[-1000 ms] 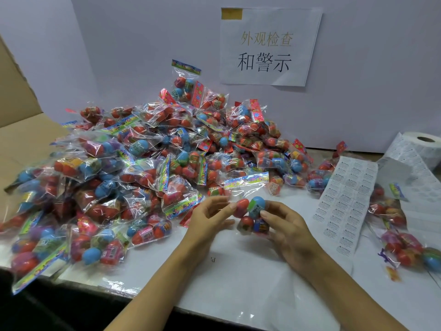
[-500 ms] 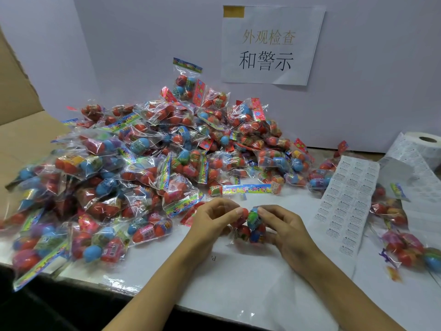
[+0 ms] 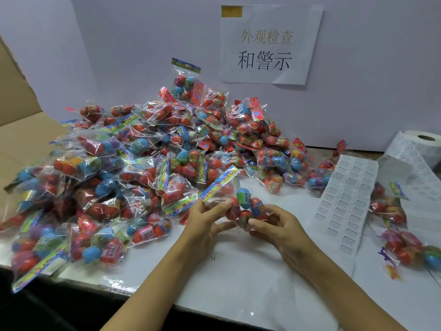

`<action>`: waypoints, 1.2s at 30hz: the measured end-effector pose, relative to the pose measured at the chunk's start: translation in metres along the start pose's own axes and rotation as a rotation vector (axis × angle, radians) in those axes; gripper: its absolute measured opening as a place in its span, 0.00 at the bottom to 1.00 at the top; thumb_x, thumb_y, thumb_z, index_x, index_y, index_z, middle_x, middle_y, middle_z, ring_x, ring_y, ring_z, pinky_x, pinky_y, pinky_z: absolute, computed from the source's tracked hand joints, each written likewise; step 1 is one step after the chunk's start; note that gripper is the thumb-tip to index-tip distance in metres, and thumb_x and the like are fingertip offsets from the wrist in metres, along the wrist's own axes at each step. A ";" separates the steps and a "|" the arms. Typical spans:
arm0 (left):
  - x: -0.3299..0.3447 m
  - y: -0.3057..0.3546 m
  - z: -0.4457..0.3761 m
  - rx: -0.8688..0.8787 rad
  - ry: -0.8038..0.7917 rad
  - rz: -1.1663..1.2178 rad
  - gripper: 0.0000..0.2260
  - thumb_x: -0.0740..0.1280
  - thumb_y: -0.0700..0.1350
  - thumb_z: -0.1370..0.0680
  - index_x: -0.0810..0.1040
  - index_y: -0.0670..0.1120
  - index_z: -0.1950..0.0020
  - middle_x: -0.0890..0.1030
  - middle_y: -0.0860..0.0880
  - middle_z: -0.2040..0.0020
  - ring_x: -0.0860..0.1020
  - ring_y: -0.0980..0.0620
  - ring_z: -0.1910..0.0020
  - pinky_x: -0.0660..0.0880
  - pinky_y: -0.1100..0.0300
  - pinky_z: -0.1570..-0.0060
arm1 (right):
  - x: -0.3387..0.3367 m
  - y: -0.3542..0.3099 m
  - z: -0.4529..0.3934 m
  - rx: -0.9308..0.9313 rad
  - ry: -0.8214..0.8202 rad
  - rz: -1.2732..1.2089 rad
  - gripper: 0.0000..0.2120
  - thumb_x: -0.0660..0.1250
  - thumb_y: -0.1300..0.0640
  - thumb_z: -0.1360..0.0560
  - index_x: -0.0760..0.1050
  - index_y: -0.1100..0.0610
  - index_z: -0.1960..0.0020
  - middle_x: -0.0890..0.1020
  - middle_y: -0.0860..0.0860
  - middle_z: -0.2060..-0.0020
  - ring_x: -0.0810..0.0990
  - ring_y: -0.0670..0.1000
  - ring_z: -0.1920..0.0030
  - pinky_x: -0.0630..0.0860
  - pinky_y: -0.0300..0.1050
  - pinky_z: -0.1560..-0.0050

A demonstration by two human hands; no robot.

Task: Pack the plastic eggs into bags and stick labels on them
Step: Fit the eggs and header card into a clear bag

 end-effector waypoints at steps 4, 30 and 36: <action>0.009 -0.003 0.004 -0.089 -0.046 0.112 0.29 0.76 0.56 0.31 0.81 0.39 0.37 0.84 0.37 0.44 0.84 0.40 0.47 0.83 0.46 0.54 | -0.006 0.001 -0.002 0.031 0.042 -0.082 0.26 0.78 0.57 0.38 0.79 0.60 0.41 0.86 0.59 0.50 0.86 0.55 0.55 0.82 0.47 0.56; 0.020 -0.014 0.013 -0.245 -0.157 0.010 0.23 0.74 0.57 0.27 0.85 0.38 0.45 0.84 0.34 0.45 0.85 0.35 0.49 0.83 0.44 0.51 | -0.018 0.005 -0.001 0.134 0.136 -0.276 0.21 0.74 0.56 0.35 0.78 0.59 0.43 0.86 0.56 0.56 0.82 0.50 0.58 0.77 0.37 0.67; 0.022 -0.014 0.009 -0.183 -0.200 -0.046 0.08 0.76 0.41 0.28 0.87 0.40 0.50 0.86 0.36 0.48 0.85 0.38 0.48 0.83 0.49 0.52 | -0.019 -0.003 -0.003 0.057 0.123 -0.293 0.24 0.74 0.53 0.33 0.78 0.61 0.40 0.86 0.56 0.55 0.85 0.50 0.58 0.80 0.39 0.60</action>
Point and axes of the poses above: each hand's wrist, its own z-axis away from the middle knuckle, its own x-axis out of the palm, y = z × x, the point moved 10 cm from there along -z, towards the middle knuckle
